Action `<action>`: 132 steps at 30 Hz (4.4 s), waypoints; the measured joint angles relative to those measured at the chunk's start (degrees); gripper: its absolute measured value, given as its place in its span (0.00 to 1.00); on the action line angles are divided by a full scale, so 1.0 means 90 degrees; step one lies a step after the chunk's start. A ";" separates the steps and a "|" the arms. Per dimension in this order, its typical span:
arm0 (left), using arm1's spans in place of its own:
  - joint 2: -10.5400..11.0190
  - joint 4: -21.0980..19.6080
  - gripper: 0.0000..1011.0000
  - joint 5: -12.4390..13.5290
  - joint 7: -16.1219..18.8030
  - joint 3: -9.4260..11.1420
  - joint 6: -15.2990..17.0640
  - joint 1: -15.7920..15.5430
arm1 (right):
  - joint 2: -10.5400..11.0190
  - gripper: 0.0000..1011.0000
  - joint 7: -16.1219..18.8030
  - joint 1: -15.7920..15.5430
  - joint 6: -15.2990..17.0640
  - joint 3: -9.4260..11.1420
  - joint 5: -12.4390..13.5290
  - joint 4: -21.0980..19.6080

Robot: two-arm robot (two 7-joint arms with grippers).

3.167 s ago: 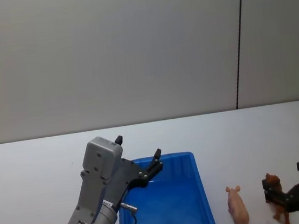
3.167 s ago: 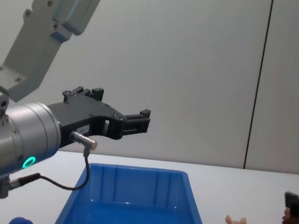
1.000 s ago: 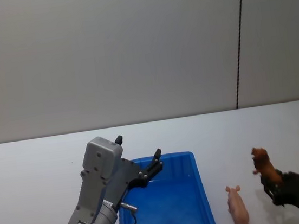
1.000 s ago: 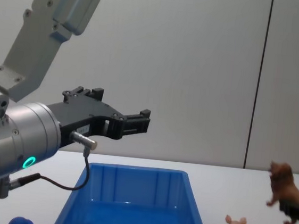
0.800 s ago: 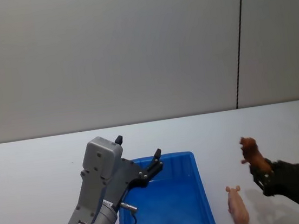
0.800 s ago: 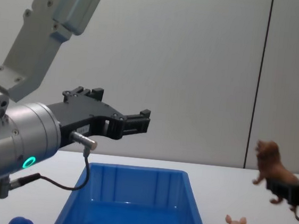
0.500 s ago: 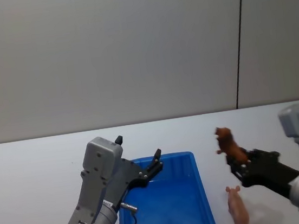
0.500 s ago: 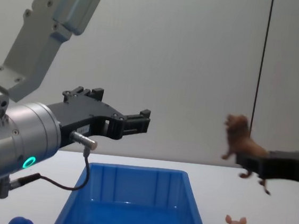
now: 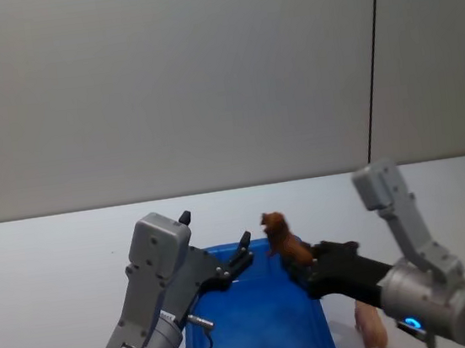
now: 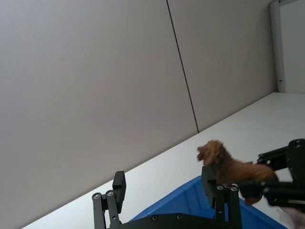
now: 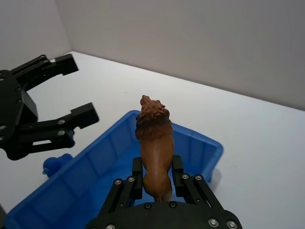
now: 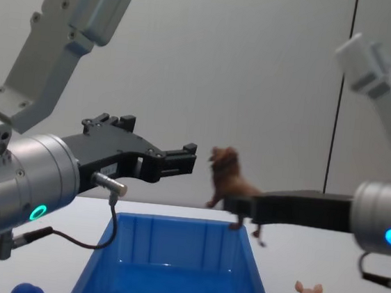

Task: Pick up the two dolls from the table and place them into the box.

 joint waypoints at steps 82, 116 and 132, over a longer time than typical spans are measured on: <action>0.0000 0.0000 0.99 0.0000 0.0000 0.0000 0.0000 0.0000 | 0.0781 0.78 -0.1412 -0.1516 0.0125 0.0149 0.0704 -0.0479; 0.0000 0.0000 0.99 0.0000 0.0000 0.0000 0.0000 0.0000 | 0.0608 0.37 -0.1412 -0.1219 -0.0568 0.0119 0.0311 -0.0712; 0.0000 0.0000 0.99 0.0000 0.0000 0.0000 0.0000 0.0000 | 0.0183 0.39 -0.0636 -0.0567 -0.0249 -0.0074 0.0162 -0.0567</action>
